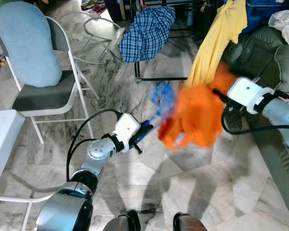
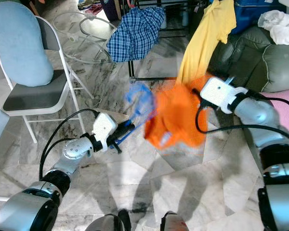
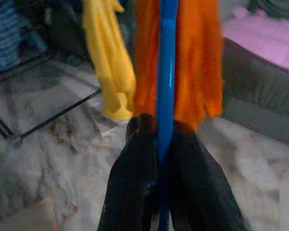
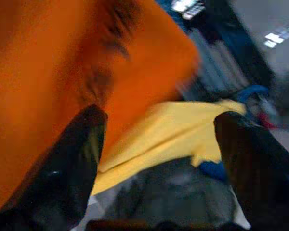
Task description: Hang hanger
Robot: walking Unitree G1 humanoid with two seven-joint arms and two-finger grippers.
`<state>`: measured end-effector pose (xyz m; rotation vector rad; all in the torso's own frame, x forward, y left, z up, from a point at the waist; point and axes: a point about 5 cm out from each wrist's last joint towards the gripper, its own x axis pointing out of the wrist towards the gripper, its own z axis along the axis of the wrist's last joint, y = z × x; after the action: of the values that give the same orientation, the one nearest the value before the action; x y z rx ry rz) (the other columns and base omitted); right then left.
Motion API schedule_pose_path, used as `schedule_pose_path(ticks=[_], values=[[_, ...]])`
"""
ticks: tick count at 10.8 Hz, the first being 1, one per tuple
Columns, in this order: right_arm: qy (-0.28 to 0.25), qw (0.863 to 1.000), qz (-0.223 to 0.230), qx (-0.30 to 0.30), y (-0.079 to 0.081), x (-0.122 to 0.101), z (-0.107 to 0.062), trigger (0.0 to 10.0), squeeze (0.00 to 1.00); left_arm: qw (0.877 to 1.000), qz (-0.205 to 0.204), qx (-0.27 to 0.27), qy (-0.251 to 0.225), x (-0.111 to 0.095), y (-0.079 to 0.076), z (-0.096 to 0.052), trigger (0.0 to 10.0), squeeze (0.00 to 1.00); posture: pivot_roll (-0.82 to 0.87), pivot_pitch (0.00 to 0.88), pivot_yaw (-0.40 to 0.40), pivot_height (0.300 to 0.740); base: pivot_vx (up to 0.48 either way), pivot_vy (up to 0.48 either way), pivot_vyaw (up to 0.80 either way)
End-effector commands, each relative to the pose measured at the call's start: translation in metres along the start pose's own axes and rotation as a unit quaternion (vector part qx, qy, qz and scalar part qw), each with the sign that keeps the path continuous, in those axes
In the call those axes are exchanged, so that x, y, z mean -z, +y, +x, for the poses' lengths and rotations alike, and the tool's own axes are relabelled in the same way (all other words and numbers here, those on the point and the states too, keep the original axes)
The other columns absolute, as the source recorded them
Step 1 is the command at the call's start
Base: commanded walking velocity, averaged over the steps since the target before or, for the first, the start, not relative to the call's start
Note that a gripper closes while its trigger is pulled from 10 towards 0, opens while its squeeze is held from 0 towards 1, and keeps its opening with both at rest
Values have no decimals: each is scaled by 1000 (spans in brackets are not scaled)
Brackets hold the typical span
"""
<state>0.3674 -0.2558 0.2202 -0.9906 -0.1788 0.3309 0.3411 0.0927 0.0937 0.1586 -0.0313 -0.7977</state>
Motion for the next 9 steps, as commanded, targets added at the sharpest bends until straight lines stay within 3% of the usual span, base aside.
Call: schedule_pose_path(ticks=[1, 2, 3, 4, 5, 8, 9], values=[[-6, 998, 19, 56, -10, -4, 1, 10000, 1000, 999, -26, -28, -4, -2, 6, 0, 0, 0, -179, 153, 104, 740, 0, 0, 0], [-13, 994, 45, 96, -11, -6, 2, 10000, 1000, 999, -41, -36, -5, -3, 5, 3, 0, 0, -177, 151, 104, 740, 0, 0, 0], [-29, 985, 106, 130, -2, -10, 2, 10000, 1000, 998, -46, -31, -17, -8, 3, 9, 0, 0, -176, 152, 105, 740, 0, 0, 0], [-30, 983, 127, 130, 10, -12, 3, 10000, 1000, 999, -43, -23, -22, -11, 1, 11, 0, 0, -178, 151, 109, 740, 0, 0, 0], [-40, 974, 194, 111, 35, -16, 4, 10000, 1000, 999, -33, -6, -34, -18, -2, 15, 0, 0, -177, 153, 111, 740, 0, 0, 0], [-26, 953, 300, 29, 88, -21, -2, 10000, 1000, 997, 3, 28, -65, -39, -1, 21, 0, 0, -172, 165, 109, 740, 0, 0, 0], [-13, 956, 291, 34, 89, -17, -6, 10000, 247, 996, 25, 47, -76, -46, -2, 22, 0, 0, -169, 166, 107, 740, 0, 0, 0]])
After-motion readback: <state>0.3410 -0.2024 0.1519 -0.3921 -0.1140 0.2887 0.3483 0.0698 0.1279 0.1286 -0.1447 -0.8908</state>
